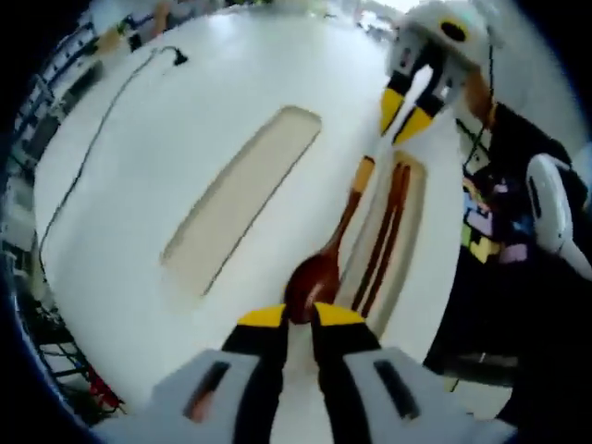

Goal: Arrange the utensils inside the cutlery case until each visible utensil rests in its matching compartment.

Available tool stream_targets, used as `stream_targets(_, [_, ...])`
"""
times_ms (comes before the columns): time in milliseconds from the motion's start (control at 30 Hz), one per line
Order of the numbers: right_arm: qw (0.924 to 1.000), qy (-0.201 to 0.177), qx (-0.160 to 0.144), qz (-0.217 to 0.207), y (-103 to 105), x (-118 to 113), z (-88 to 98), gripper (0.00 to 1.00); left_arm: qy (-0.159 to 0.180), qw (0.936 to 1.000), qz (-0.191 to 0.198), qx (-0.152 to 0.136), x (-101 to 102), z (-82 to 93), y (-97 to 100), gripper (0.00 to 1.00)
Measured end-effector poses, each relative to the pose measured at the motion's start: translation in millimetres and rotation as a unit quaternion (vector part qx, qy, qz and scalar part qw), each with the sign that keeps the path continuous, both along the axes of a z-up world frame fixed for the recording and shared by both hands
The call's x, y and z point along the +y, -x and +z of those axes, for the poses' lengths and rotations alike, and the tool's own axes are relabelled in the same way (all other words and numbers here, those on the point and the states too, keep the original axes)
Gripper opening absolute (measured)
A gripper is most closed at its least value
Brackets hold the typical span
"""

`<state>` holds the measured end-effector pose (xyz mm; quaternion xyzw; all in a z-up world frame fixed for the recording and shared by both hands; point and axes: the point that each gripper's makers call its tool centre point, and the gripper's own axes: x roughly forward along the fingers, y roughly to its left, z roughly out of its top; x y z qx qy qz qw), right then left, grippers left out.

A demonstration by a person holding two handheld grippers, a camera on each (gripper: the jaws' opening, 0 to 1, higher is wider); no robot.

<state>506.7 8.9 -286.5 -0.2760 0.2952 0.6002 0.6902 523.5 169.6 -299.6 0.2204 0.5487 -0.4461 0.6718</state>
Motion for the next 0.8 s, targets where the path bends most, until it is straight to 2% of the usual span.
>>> stream_targets(100, [1.0000, 0.003, 0.002, 0.000, -1, 1, -3.2, 0.06, 0.007, 0.9992, 0.029, 0.026, 7, -6.8, 2.0, 0.11])
stream_targets(267, [0.9999, 0.011, 0.007, 0.002, -2, 3, -9.3, 0.07, 0.029, 0.9968, 0.061, 0.043, 9, -10.2, 0.2, 0.12])
stream_targets(467, [0.9996, 0.021, 0.015, 0.009, -2, 4, -16.4, 0.07, 0.057, 0.9904, 0.106, 0.069, 7, -12.8, -1.0, 0.12])
stream_targets(800, [0.9988, 0.035, 0.028, 0.018, -4, 6, -28.3, 0.07, 0.090, 0.9806, 0.140, 0.103, -1, -19.2, 9.0, 0.11])
